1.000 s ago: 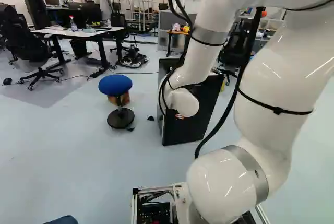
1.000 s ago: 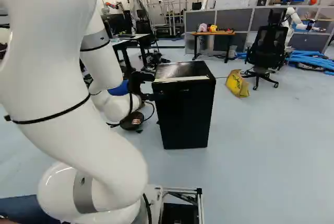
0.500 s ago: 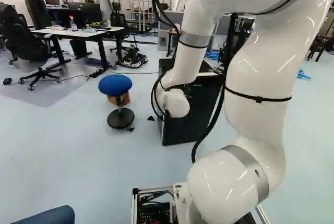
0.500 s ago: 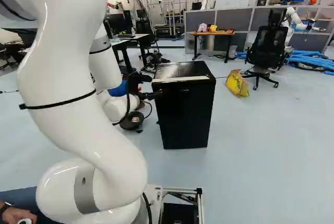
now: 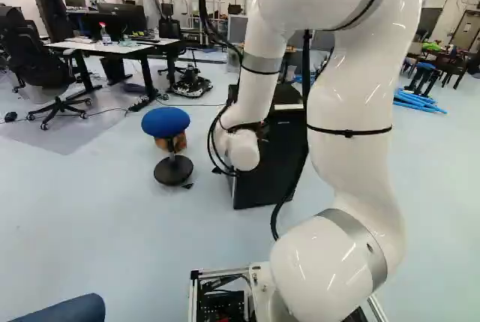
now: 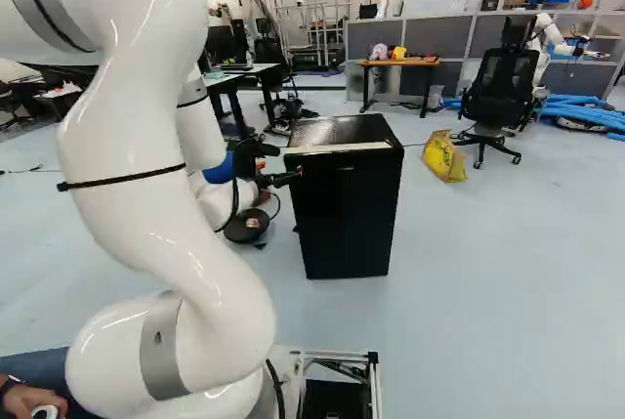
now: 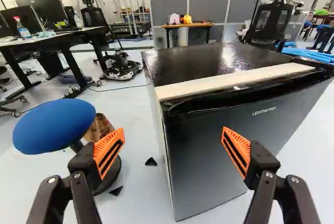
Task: Grab a drink from the fridge
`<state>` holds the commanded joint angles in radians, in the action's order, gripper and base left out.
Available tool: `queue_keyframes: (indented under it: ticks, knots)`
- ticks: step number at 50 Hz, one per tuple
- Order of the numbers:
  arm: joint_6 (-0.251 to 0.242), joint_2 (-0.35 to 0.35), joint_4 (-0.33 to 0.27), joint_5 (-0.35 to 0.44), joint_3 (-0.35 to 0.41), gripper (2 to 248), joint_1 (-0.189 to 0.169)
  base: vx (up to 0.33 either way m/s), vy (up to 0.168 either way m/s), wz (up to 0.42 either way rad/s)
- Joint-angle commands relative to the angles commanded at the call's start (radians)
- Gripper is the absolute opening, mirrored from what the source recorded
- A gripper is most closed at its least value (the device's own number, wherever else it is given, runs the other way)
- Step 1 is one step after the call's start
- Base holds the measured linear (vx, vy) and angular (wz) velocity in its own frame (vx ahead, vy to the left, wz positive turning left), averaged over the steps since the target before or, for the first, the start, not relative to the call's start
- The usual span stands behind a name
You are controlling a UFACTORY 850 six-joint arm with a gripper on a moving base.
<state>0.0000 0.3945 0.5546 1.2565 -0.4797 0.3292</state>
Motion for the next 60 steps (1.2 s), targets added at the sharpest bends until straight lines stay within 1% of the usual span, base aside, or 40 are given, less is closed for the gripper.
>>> queue_keyframes:
  ticks: [22,49,60]
  knots:
    - [0.000,0.108,0.105,0.074,-0.071,247,0.038,0.000,0.000,0.000]
    - [0.000,0.237,0.231,0.162,-0.165,247,0.070,0.000,0.000,0.000]
    - [0.000,0.256,0.282,0.180,-0.197,247,0.076,0.000,0.000,0.000]
